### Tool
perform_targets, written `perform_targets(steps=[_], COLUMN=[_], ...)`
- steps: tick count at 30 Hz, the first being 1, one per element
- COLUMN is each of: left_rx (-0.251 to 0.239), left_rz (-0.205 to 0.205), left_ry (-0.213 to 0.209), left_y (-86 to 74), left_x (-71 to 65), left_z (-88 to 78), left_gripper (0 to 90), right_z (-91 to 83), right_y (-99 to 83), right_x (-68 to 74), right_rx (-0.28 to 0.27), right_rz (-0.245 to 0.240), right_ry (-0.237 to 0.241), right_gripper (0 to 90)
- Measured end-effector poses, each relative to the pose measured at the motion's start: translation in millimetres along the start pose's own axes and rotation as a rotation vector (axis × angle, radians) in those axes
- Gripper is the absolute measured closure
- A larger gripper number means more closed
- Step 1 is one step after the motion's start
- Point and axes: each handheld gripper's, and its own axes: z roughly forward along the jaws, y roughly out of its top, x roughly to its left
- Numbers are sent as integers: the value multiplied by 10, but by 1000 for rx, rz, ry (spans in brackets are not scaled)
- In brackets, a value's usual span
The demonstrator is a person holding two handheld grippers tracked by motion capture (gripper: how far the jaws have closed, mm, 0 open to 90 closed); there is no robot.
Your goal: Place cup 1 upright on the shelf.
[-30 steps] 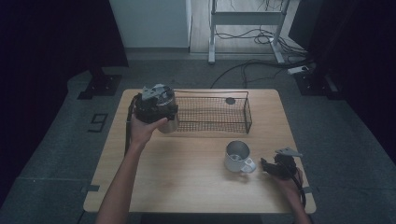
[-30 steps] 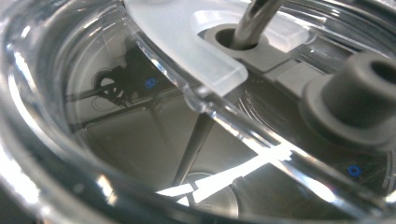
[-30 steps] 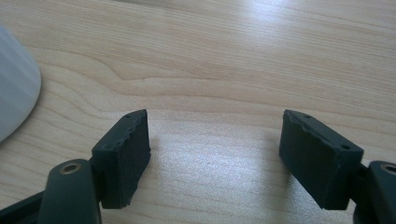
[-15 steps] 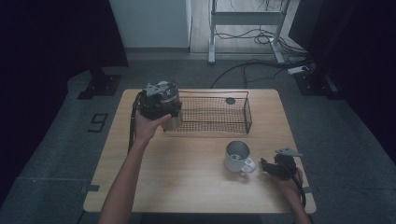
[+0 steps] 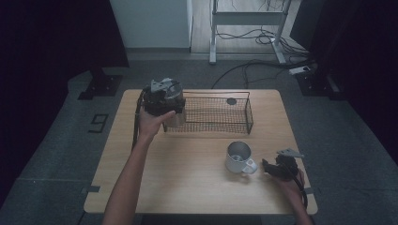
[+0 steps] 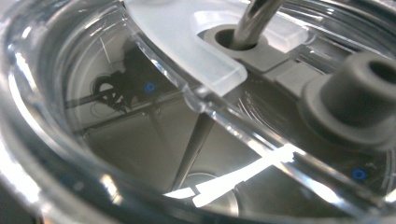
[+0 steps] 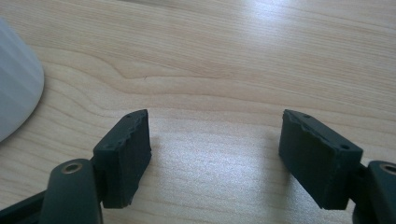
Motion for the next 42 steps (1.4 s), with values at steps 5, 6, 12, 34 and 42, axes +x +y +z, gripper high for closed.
perform_targets(steps=[5, 6, 12, 34, 42], left_rx=[5, 7, 18, 41, 48], left_rz=[-3, -4, 1, 1, -20], left_ry=[-2, -3, -5, 3, 12], left_y=[21, 24, 39, 86, 88], left_x=[-6, -7, -10, -17, 24], left_z=[79, 101, 190, 422, 505], left_gripper=[37, 38, 37, 37, 38], right_z=[-1, -1, -2, -5, -6], right_y=[0, 0, 0, -4, -4], right_x=[0, 0, 0, 0, 0], right_rx=[1, 1, 2, 1, 1], right_rz=[-1, -1, -1, -2, -2], right_ry=[-1, -1, 0, 2, 2], right_gripper=[249, 249, 249, 249, 249])
